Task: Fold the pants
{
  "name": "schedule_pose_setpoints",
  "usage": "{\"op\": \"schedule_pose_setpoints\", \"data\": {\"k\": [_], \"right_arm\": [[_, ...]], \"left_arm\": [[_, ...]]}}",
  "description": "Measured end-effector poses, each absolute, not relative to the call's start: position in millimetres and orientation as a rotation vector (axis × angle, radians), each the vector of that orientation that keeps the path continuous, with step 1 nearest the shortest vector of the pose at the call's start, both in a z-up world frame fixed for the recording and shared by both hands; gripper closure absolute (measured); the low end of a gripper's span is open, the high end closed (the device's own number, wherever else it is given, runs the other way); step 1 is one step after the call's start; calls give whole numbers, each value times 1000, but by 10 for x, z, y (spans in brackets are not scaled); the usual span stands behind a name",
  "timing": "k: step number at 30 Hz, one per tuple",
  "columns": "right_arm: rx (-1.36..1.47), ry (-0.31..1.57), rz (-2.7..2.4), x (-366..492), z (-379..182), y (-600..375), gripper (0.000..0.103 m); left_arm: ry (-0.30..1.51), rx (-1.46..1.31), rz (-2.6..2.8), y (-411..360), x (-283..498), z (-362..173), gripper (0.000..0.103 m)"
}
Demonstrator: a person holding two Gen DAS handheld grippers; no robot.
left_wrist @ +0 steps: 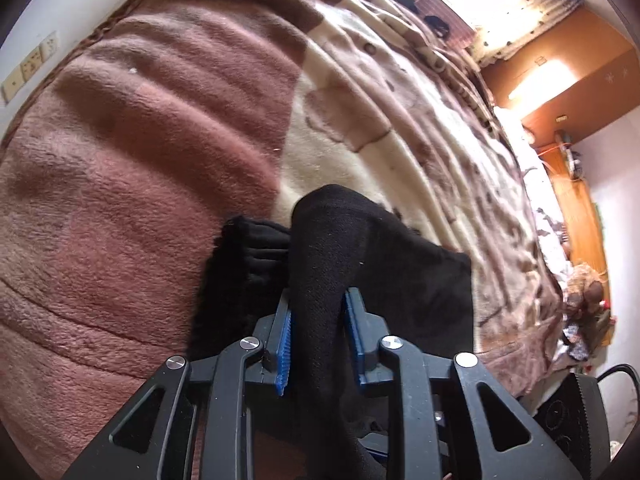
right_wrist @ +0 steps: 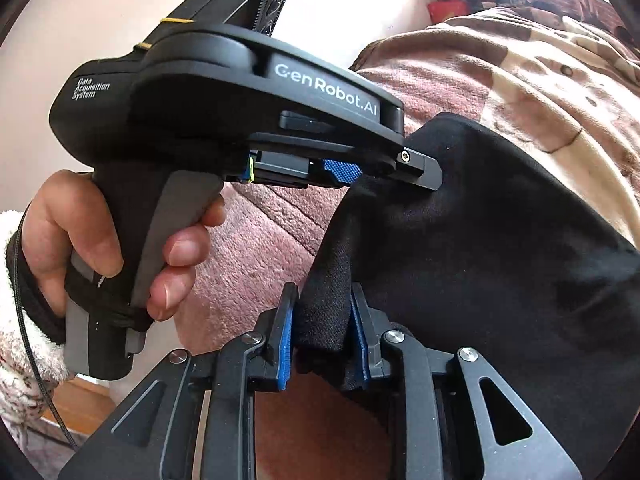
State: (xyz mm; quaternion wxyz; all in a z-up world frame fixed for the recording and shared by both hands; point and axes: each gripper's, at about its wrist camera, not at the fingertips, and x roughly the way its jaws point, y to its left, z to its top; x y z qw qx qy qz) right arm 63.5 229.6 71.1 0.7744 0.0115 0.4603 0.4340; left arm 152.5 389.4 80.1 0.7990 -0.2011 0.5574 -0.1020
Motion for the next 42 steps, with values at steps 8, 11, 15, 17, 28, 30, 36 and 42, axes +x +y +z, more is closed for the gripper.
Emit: {"op": "schedule_pose_setpoints", "data": {"k": [8, 11, 15, 17, 28, 30, 36, 42], "right_arm": [[17, 951, 1008, 511, 793, 2259, 56], [45, 936, 1027, 465, 875, 2172, 47], [55, 860, 1018, 392, 1057, 1922, 47], [58, 838, 977, 397, 1131, 1711, 47], [70, 912, 641, 643, 947, 455, 47], [119, 964, 600, 742, 809, 252, 47], [318, 1112, 540, 946, 335, -172, 47], [584, 1231, 607, 1117, -82, -335, 39]], "left_arm": [[1132, -348, -173, 3894, 1492, 1030, 36], [1102, -385, -169, 3949, 1483, 1129, 33], [1106, -365, -196, 3876, 1454, 1192, 27], [1145, -368, -211, 3815, 1456, 1133, 26], [1270, -235, -116, 3676, 1472, 732, 25], [1286, -280, -118, 3750, 1451, 630, 25], [1313, -464, -167, 3992, 1384, 296, 17], [1314, -503, -198, 3987, 1394, 227, 12]]}}
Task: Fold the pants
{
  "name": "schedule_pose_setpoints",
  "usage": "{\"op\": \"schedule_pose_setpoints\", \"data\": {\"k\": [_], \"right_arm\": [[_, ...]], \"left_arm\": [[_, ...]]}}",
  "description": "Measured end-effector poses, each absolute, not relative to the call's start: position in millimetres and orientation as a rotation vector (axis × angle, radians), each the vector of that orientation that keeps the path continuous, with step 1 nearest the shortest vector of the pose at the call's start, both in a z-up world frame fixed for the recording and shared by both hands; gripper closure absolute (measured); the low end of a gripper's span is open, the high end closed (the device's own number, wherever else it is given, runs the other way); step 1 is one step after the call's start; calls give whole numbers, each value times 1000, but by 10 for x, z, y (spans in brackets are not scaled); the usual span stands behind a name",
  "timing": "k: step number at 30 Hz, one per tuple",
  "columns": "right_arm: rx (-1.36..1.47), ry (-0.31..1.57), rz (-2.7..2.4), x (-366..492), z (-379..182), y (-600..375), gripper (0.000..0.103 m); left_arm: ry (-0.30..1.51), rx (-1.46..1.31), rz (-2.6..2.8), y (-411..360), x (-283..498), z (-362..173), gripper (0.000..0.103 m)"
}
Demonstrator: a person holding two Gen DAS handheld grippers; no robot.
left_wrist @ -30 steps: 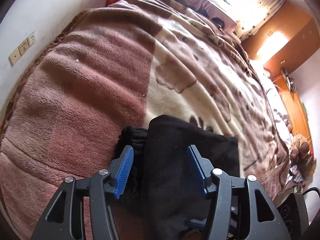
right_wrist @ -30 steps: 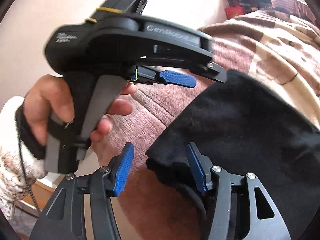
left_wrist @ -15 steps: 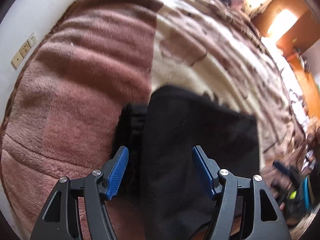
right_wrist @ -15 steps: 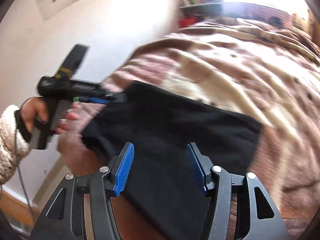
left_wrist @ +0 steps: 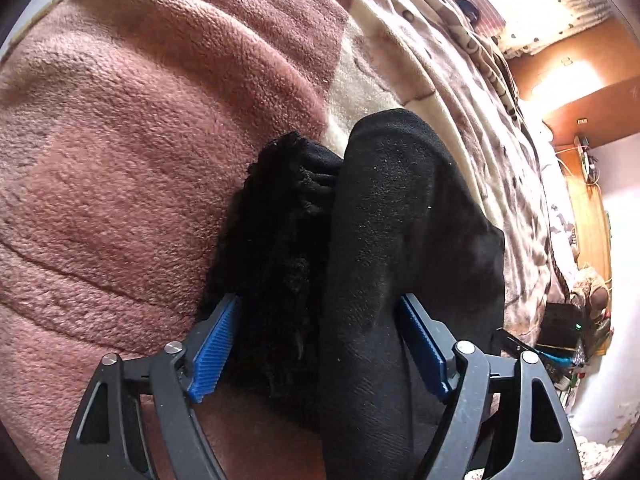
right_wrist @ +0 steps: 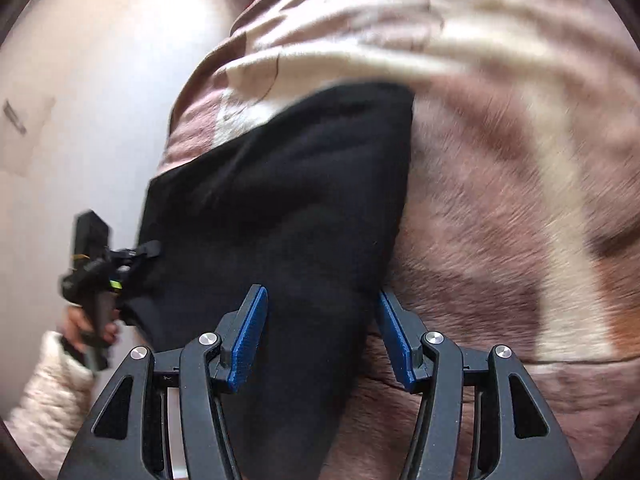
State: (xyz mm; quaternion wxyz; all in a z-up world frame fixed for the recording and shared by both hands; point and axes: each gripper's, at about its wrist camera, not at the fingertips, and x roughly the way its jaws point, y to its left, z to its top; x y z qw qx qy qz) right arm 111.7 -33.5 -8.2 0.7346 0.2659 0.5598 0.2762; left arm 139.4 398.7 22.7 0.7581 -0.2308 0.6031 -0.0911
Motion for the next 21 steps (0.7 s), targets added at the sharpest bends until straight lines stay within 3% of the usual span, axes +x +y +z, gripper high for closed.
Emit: {"op": "schedule_pose_setpoints", "data": {"k": [4, 10, 16, 19, 21], "right_arm": [[709, 1283, 671, 1224, -327, -300, 39], [649, 1291, 692, 1329, -358, -154, 38], [685, 1351, 686, 1402, -435, -129, 38], [675, 1335, 688, 1386, -396, -116, 46], [680, 1309, 697, 1360, -354, -111, 57]], "left_arm": [[1331, -447, -206, 3895, 1445, 197, 9], [1367, -448, -222, 3848, 1575, 70, 4], [1371, -413, -218, 3779, 1575, 95, 8], [1360, -372, -183, 3720, 1554, 155, 14], [1346, -321, -168, 3652, 1531, 221, 20]]}}
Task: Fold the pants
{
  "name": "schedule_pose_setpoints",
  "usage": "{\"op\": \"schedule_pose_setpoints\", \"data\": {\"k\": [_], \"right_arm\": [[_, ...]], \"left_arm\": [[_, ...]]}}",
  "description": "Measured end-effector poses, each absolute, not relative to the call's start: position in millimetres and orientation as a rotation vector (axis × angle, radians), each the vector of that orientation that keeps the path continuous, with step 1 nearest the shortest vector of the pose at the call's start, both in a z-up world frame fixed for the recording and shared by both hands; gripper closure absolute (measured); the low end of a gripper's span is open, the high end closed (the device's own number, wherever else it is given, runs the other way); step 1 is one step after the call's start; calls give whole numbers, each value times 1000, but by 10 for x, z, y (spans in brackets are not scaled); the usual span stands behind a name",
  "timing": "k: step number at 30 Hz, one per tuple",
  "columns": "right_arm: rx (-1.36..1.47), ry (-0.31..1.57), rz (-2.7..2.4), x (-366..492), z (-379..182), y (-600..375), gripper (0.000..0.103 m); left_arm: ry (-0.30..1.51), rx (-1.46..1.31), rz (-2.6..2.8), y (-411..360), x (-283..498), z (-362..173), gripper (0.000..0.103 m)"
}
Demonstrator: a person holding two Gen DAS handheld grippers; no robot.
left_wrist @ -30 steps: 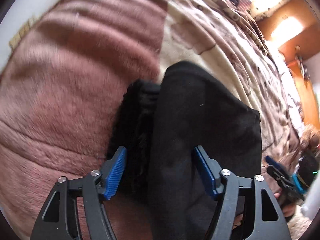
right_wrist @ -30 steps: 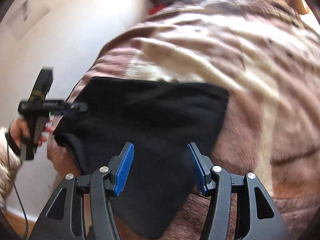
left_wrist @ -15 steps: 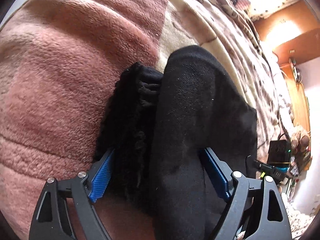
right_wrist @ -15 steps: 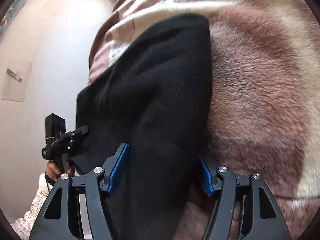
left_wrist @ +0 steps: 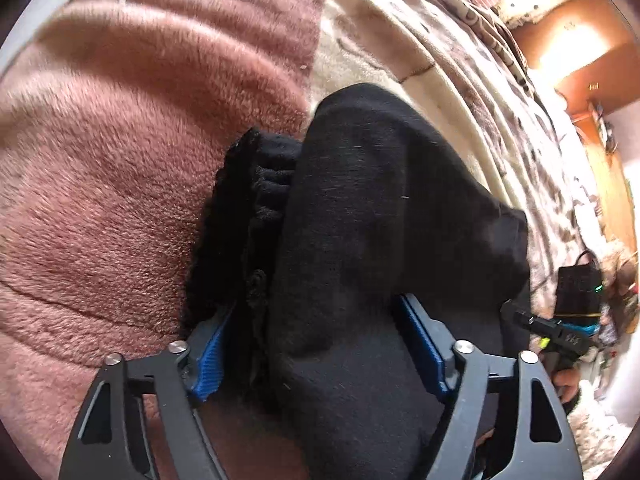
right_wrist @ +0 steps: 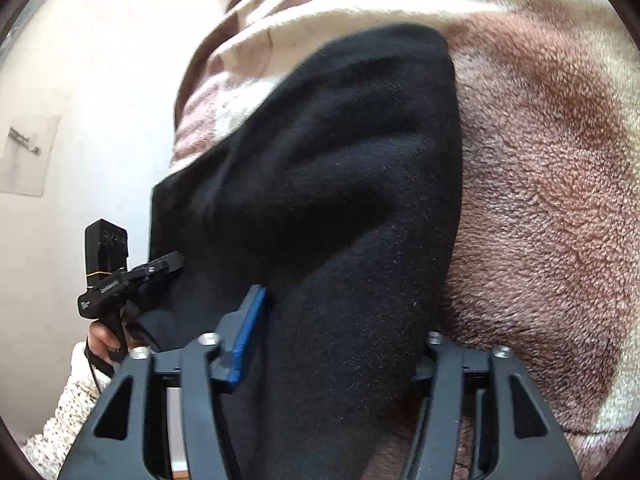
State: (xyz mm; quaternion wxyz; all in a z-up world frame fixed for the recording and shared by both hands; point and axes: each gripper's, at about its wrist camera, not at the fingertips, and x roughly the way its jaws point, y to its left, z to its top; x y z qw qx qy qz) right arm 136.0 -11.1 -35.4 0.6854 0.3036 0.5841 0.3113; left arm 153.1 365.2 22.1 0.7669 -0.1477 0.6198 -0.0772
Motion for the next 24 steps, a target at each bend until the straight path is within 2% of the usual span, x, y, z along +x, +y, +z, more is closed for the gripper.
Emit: {"op": "schedule_pose_setpoints", "data": {"k": [3, 8, 11, 18, 20, 24], "right_arm": [[702, 1269, 700, 1338, -284, -133, 75], [716, 1228, 715, 1322, -149, -151, 89], [731, 1203, 725, 1305, -63, -188, 91], [747, 1148, 725, 1229, 181, -401, 92], [751, 1128, 714, 1214, 262, -540, 92], [728, 1089, 694, 1184, 420, -798, 92]], "left_arm": [[1315, -265, -152, 3552, 1486, 350, 31], [1270, -298, -129, 3533, 1447, 541, 52], [1236, -374, -134, 3561, 1411, 647, 58], [1220, -397, -190, 3245, 1343, 725, 61], [1219, -421, -219, 3147, 1344, 735, 68], [1200, -409, -280, 2797, 1450, 806, 68]]}}
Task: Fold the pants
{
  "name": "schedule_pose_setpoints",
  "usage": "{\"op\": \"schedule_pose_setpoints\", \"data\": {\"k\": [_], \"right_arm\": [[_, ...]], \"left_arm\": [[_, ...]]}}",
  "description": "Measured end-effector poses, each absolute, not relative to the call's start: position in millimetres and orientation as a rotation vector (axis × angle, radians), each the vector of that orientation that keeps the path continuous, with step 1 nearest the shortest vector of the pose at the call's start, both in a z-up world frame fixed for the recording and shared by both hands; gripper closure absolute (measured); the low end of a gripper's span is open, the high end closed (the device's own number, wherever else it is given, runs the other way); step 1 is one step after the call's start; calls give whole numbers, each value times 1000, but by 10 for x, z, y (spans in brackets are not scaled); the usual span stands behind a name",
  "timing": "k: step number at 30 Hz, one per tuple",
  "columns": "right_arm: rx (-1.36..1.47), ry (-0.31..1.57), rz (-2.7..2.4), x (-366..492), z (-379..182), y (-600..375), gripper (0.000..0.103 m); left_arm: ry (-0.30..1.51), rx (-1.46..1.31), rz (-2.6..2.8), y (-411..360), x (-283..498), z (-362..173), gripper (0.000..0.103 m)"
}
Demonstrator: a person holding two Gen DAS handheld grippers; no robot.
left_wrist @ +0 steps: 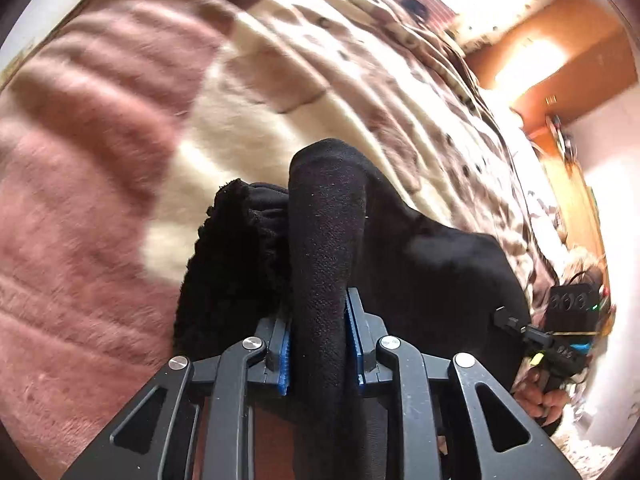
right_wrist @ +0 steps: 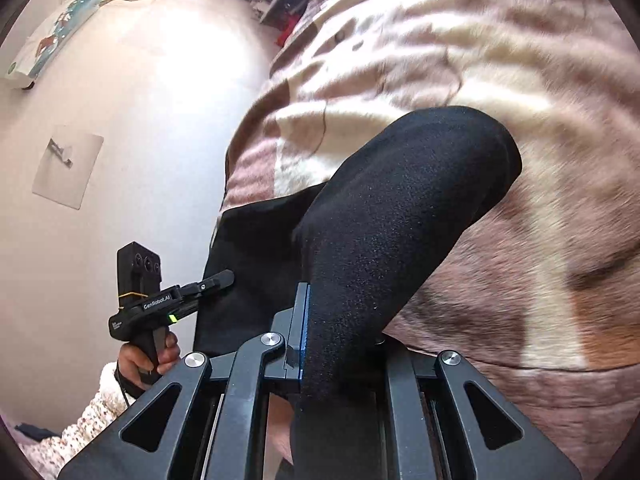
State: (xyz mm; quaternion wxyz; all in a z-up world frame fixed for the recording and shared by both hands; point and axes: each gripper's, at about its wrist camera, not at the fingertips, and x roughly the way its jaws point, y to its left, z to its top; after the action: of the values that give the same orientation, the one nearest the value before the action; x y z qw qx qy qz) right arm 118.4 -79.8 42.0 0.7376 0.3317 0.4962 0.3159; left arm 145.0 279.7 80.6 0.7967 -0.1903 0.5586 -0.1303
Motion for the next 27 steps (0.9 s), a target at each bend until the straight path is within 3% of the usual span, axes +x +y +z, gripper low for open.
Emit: {"op": "schedule_pose_setpoints", "data": {"k": [7, 10, 14, 17, 27], "right_arm": [[725, 1067, 599, 1243, 490, -1278, 92], [715, 1115, 574, 1310, 363, -1386, 92], [732, 1127, 561, 1329, 241, -1441, 92], [730, 1138, 549, 1354, 161, -1508, 92], [718, 1153, 553, 1392, 12, -1575, 92]], "left_arm": [[1261, -309, -272, 2298, 1702, 574, 63], [1279, -237, -238, 2230, 1784, 475, 54], [1261, -127, -234, 2203, 1841, 426, 31], [1262, -152, -244, 2318, 1884, 390, 20], [1343, -437, -320, 2630, 2037, -95, 3]]}}
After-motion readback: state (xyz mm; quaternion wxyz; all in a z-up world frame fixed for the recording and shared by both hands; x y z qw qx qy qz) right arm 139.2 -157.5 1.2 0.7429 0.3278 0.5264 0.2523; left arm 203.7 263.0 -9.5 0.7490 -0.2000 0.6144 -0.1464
